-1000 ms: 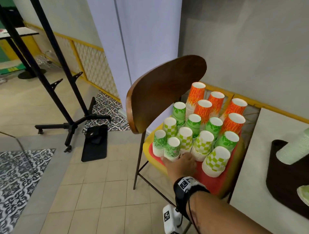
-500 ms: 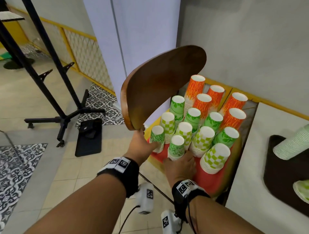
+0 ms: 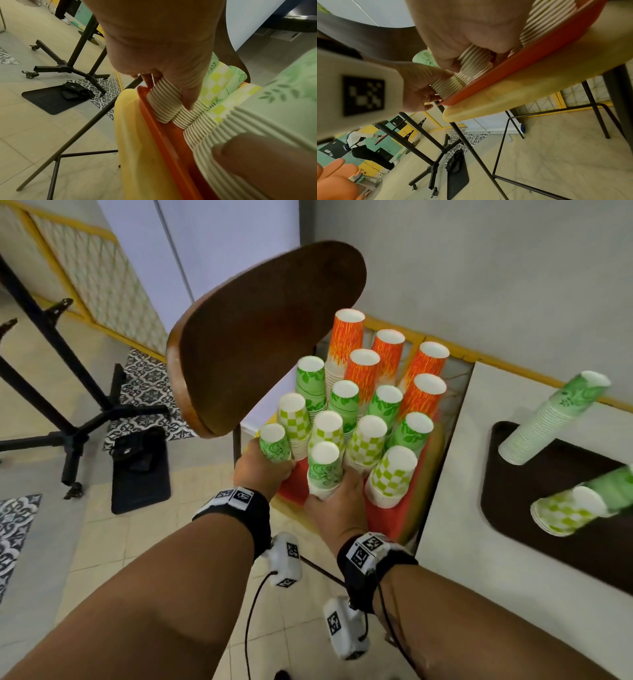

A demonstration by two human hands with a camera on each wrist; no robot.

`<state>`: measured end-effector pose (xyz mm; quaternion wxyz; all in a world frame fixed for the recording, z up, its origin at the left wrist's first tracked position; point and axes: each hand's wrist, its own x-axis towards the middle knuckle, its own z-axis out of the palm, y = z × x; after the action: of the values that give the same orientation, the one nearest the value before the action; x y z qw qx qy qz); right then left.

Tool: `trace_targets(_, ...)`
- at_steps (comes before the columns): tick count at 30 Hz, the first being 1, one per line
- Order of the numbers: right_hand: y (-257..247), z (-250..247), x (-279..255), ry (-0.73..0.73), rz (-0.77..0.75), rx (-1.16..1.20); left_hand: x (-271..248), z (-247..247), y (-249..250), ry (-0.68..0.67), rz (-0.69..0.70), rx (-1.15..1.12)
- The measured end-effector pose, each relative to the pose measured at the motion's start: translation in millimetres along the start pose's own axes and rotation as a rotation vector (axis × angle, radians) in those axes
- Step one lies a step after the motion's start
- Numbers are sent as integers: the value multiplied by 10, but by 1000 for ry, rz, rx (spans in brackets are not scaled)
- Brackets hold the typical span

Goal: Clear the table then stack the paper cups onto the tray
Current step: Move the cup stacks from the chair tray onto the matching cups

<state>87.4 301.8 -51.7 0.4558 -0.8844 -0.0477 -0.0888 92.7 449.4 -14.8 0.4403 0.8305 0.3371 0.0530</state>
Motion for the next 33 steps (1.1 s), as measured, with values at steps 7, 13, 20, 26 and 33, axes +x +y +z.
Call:
trace_targets(7,-67,-562,-43,-71,-92,58,-385,12,235,87,128,-193)
trace_targets(13,-315,-1533,280,-2,-205,221,-822,159,642,172,288,-388)
trace_targets(20,-122,-3074,1444,335,-168,170,-1286,552,2009,36,571,-513)
trace_targets(26,520,-3608,2186,391,-41,142,-1652,870,2948,-42,688,-604)
trace_targets(33,1082,-3408,2490,310,14,137,-1716,1222,3077,-29,672,-507)
